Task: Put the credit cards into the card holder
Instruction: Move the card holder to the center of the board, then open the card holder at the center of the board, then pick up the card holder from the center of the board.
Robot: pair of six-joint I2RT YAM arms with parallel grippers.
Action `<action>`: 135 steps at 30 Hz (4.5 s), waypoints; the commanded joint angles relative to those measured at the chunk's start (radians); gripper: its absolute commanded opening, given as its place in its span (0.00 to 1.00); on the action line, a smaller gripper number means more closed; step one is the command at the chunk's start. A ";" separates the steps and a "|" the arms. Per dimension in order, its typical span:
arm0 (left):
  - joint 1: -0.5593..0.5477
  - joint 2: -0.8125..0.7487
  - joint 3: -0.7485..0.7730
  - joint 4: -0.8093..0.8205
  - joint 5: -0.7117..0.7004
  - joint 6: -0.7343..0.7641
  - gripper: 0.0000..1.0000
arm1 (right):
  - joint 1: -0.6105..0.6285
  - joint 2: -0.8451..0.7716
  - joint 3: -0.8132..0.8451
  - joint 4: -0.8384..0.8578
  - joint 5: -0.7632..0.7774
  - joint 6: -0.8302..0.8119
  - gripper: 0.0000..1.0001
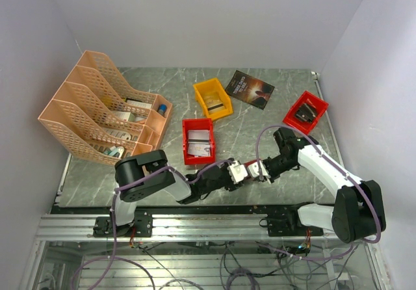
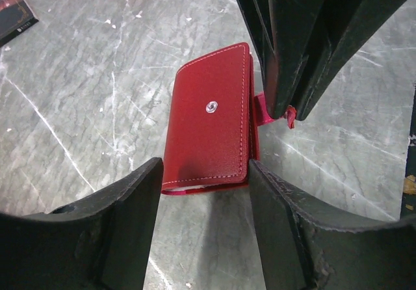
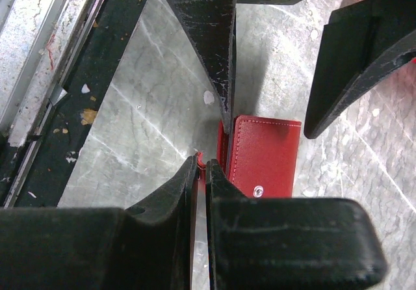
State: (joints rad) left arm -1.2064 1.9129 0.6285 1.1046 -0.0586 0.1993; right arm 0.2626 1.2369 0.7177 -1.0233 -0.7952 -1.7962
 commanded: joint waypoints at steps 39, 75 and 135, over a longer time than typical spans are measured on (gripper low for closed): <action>0.041 -0.212 -0.030 -0.098 -0.146 -0.598 0.07 | -0.145 0.007 0.035 -0.073 -0.027 -0.055 0.06; 0.271 -0.361 -0.030 -0.318 0.406 -0.675 0.07 | -0.172 -0.061 0.056 0.251 -0.269 0.262 0.99; 0.223 -0.894 -0.407 0.051 0.078 -0.544 0.84 | -0.207 0.032 0.524 -0.033 -0.632 0.659 0.00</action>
State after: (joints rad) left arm -0.9409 1.0260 0.2291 1.0050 0.0811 -0.4797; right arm 0.0582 1.3014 1.2171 -1.0241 -1.2736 -1.2156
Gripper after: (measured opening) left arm 0.816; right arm 0.039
